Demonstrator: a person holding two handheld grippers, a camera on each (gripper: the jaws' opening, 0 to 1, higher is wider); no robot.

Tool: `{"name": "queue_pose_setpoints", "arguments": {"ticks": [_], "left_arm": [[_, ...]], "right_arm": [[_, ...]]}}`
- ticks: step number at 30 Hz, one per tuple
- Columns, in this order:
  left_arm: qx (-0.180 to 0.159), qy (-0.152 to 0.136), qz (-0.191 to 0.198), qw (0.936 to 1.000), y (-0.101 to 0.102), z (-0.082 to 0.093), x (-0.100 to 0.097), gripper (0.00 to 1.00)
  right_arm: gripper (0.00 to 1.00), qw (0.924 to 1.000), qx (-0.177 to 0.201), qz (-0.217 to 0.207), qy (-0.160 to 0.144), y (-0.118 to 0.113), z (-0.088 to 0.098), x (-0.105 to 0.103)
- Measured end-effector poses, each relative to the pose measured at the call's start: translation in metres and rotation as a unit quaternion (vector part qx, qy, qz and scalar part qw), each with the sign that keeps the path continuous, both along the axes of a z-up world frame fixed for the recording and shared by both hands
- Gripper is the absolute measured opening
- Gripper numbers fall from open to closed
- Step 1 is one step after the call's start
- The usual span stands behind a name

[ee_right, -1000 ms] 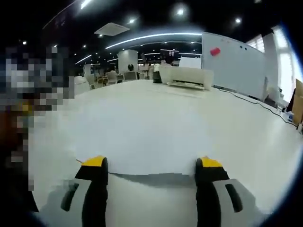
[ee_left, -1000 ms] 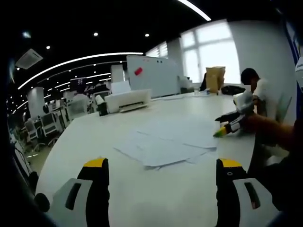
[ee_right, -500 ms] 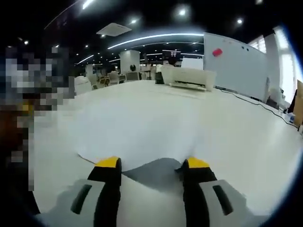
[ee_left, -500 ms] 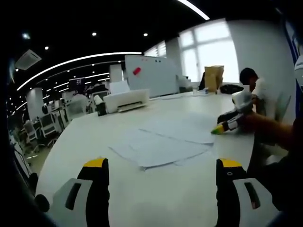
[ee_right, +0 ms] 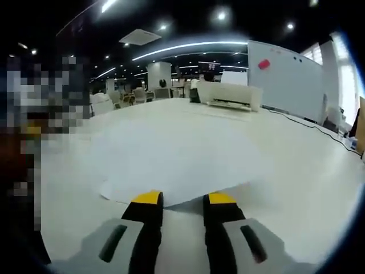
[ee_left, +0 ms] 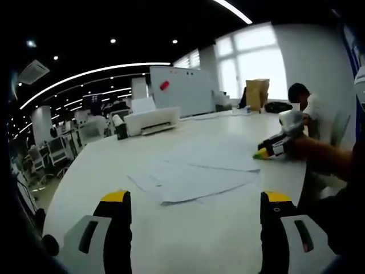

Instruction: Organize the stack of printing papers by aligning and flattening the scattered papers on the table

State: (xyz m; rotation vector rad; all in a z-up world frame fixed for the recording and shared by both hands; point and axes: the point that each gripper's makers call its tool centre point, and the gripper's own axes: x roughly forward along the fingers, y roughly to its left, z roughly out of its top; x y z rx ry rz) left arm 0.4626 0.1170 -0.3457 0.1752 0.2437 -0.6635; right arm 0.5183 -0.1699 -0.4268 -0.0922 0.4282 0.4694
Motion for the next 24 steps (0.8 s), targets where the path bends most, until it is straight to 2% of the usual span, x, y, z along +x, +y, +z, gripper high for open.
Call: {"name": "queue_pose_setpoints", "arguments": {"ticks": [7, 13, 19, 24], "left_arm": [[-0.002, 0.001, 0.000, 1.0000, -0.0002, -0.0011, -0.0007, 0.96], [-0.002, 0.001, 0.001, 1.0000, 0.0002, -0.0014, -0.0016, 0.96], [-0.003, 0.000, 0.002, 1.0000, 0.0011, -0.0011, -0.0019, 0.96], [-0.002, -0.001, 0.003, 1.0000, 0.0019, -0.0014, -0.0018, 0.95]], "right_arm": [[0.09, 1.0000, 0.004, 0.004, -0.002, 0.0030, 0.0001, -0.0019], [0.03, 1.0000, 0.006, 0.007, -0.002, 0.0055, 0.0000, -0.0039], [0.00, 0.9999, 0.009, 0.009, -0.002, 0.0082, 0.0001, -0.0056], [0.00, 0.9999, -0.004, -0.002, -0.013, 0.0061, 0.0011, -0.0065]]}}
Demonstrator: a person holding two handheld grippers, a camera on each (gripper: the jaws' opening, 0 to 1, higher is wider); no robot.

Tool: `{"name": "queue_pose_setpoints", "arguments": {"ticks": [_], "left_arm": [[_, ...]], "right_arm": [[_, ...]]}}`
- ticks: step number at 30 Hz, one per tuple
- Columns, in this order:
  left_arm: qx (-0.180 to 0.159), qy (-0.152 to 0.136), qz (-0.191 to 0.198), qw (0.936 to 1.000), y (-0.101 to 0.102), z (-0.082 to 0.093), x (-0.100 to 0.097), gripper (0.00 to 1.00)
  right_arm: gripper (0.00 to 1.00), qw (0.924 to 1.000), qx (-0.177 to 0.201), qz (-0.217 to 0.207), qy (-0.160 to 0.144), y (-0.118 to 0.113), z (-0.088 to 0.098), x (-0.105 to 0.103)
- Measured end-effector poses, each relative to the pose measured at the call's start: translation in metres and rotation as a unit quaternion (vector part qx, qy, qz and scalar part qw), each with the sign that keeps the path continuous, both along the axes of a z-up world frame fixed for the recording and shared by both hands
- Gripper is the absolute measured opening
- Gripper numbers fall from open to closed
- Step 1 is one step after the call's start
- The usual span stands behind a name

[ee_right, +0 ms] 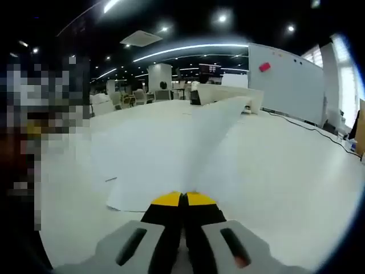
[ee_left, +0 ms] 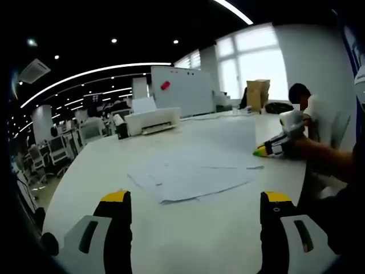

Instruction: Organize the stack of printing papers by aligning and flattening the scattered papers on the table

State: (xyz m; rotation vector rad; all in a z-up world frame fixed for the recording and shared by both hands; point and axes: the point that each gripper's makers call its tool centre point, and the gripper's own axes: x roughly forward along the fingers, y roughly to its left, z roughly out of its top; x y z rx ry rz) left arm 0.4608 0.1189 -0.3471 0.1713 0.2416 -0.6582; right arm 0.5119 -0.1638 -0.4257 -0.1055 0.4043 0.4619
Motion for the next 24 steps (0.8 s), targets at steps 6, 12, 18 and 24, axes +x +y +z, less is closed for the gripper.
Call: {"name": "queue_pose_setpoints", "arguments": {"ticks": [6, 12, 18, 24], "left_arm": [[0.000, -0.001, 0.000, 1.0000, 0.001, 0.000, 0.001, 0.95], [-0.001, -0.002, -0.001, 1.0000, 0.000, 0.001, 0.001, 0.95], [-0.001, -0.001, -0.002, 1.0000, -0.001, 0.002, 0.000, 0.96], [-0.002, -0.004, -0.003, 1.0000, 0.000, 0.005, 0.000, 0.96]], "right_arm": [[0.00, 0.9999, 0.009, -0.003, -0.004, 0.001, 0.004, -0.002], [0.00, 0.9992, 0.032, 0.003, -0.024, 0.005, 0.017, -0.007], [0.00, 0.9985, 0.039, 0.010, -0.036, 0.009, 0.027, -0.009], [0.00, 0.9977, 0.035, 0.015, -0.057, 0.009, 0.047, -0.014]]}}
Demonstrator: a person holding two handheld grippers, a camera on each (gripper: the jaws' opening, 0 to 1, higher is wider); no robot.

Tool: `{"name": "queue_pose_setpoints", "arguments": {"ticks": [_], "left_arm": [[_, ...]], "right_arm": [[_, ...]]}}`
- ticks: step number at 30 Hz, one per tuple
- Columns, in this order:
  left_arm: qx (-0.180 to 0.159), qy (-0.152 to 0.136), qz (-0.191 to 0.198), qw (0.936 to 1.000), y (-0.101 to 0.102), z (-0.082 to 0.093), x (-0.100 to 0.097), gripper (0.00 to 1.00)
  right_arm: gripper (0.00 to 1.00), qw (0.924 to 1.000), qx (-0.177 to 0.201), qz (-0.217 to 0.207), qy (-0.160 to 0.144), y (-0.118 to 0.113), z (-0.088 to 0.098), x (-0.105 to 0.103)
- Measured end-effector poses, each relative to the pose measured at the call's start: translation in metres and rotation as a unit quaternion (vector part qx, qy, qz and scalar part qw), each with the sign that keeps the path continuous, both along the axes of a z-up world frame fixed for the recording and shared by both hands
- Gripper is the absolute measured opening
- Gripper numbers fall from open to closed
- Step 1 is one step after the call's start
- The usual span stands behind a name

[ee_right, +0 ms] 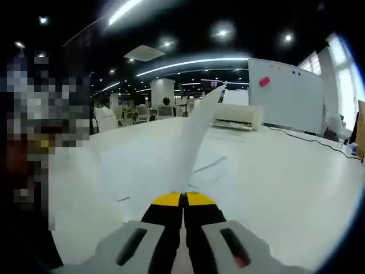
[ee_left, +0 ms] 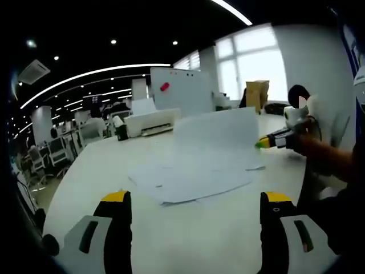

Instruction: Organize the stack of printing papers by aligning and flattening the scattered papers on the table

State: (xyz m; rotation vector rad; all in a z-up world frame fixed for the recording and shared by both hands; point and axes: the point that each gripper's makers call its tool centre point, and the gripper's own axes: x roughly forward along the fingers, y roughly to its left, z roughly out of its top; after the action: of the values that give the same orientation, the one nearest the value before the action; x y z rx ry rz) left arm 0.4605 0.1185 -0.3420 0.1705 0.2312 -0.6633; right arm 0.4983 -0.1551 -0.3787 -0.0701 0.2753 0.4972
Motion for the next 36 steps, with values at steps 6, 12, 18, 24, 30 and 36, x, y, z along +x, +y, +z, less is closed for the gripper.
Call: {"name": "queue_pose_setpoints", "arguments": {"ticks": [6, 12, 18, 24, 30, 36], "left_arm": [[-0.007, -0.002, -0.003, 1.0000, -0.001, 0.003, -0.001, 0.96], [-0.006, -0.004, -0.005, 1.0000, -0.003, 0.004, -0.002, 0.96], [-0.005, -0.005, -0.004, 1.0000, -0.001, 0.006, -0.002, 0.96], [-0.006, -0.008, -0.003, 1.0000, 0.000, 0.007, -0.002, 0.96], [-0.009, -0.011, -0.001, 0.9999, 0.001, 0.009, -0.002, 0.96], [-0.013, -0.019, -0.001, 0.9997, 0.000, 0.012, -0.002, 0.96]], "right_arm": [[0.00, 0.9991, -0.031, 0.005, -0.030, -0.001, 0.024, -0.005], [0.00, 0.9983, -0.025, 0.015, -0.049, 0.000, 0.044, -0.007], [0.00, 0.9976, -0.016, 0.024, -0.062, 0.004, 0.058, -0.010], [0.00, 0.9968, -0.004, 0.029, -0.074, 0.005, 0.070, -0.013], [0.00, 0.9960, 0.003, 0.028, -0.085, 0.005, 0.081, -0.016], [0.00, 0.9948, 0.004, 0.034, -0.096, 0.009, 0.092, -0.022]]}}
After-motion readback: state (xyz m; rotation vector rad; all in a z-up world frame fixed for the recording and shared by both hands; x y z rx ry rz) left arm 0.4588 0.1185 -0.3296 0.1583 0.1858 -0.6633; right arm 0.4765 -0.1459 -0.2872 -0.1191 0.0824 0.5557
